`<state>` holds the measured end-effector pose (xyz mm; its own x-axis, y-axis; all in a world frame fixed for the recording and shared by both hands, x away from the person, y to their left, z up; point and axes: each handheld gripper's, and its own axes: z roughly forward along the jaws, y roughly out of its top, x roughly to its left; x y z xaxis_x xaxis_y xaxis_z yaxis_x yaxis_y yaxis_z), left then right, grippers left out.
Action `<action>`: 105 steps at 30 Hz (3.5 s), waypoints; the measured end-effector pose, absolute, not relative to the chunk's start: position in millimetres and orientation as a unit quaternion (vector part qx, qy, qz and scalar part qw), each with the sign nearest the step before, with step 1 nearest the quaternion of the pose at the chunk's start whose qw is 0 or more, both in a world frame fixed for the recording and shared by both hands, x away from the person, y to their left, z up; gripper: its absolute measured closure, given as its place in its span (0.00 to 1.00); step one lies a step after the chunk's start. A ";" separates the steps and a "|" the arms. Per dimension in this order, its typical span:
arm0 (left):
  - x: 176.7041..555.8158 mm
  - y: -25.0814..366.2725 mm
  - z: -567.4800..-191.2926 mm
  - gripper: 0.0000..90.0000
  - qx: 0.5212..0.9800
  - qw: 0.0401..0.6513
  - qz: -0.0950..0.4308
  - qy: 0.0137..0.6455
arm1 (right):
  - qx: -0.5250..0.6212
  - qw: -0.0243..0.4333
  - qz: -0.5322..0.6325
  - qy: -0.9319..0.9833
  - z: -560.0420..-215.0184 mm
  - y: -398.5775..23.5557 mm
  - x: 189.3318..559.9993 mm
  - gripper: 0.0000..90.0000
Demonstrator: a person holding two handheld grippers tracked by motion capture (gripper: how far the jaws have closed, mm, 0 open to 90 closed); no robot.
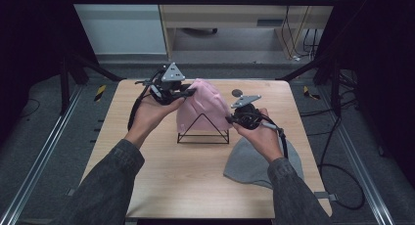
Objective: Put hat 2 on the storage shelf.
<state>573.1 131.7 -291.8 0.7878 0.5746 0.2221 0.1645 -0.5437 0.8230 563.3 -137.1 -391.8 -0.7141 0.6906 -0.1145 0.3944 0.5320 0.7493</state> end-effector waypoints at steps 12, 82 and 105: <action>571.1 132.0 -307.2 0.85 0.852 0.418 0.227 0.219 | 0.324 0.192 0.352 0.857 -409.5 -134.7 564.3 0.92; 485.3 199.5 -382.8 0.13 0.834 0.418 0.206 0.295 | 0.453 0.213 0.281 0.819 -425.0 -246.6 550.9 0.48; 466.1 239.8 -445.1 0.12 0.851 0.364 0.158 0.345 | 0.545 0.142 0.213 0.799 -469.7 -297.1 565.9 0.47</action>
